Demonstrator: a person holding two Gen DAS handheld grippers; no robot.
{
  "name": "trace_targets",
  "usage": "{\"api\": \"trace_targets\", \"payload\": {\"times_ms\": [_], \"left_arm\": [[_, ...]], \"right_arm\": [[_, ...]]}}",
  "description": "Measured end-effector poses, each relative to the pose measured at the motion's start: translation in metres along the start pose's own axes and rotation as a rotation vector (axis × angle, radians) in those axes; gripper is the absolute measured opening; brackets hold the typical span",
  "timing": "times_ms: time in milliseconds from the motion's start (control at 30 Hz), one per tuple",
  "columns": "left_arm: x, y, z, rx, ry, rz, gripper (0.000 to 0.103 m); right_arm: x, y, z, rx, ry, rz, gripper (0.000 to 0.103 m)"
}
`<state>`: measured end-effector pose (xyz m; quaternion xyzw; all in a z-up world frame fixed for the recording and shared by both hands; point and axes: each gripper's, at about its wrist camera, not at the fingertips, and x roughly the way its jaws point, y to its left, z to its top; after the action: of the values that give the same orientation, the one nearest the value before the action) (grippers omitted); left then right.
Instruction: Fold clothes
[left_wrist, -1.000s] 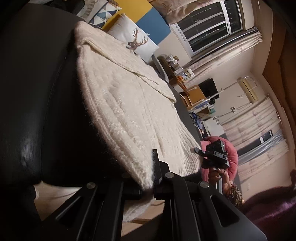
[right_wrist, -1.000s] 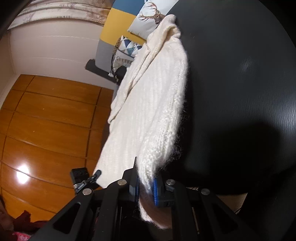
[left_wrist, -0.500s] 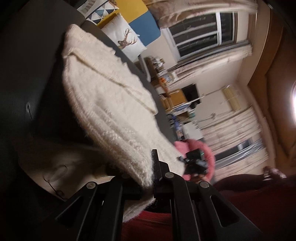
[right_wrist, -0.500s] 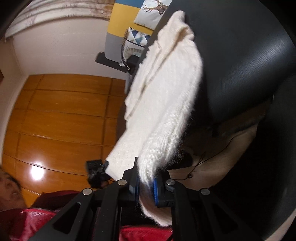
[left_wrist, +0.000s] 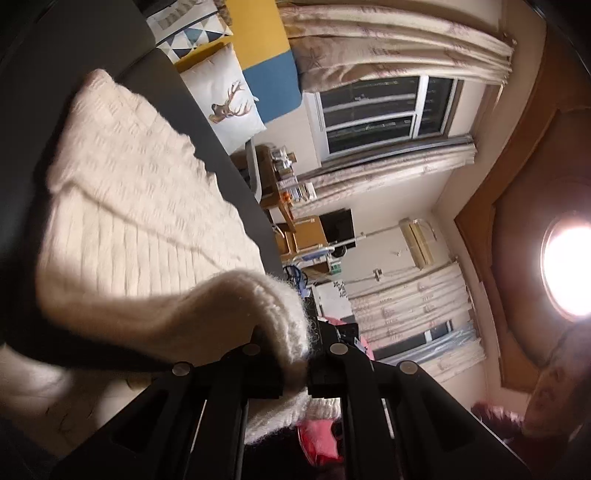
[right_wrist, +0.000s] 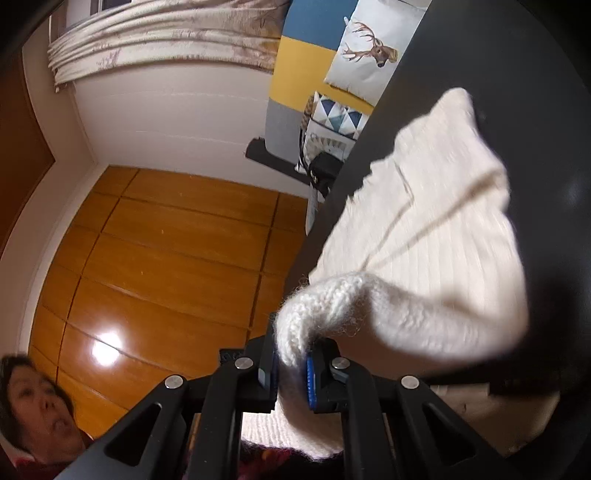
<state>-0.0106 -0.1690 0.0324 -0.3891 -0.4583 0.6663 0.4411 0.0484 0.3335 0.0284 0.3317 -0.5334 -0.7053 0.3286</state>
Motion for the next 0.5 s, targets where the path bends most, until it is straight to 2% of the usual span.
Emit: {"api": "trace_targets", "payload": {"times_ms": [233,333,500], "left_arm": [[0.018,0.043,0.045,-0.148,-0.102,-0.019,0.007],[0.023,0.054,0.065,-0.171,-0.14,0.014,0.007],[0.035,0.068,0.092,-0.213,-0.155,0.062,0.007]], "right_arm": [[0.021,-0.037,0.049,0.12,-0.112,-0.02,0.009],[0.029,-0.048,0.071,0.166,-0.139,-0.038,0.009],[0.052,-0.055,0.103,0.213,-0.155,-0.066,0.009]]}}
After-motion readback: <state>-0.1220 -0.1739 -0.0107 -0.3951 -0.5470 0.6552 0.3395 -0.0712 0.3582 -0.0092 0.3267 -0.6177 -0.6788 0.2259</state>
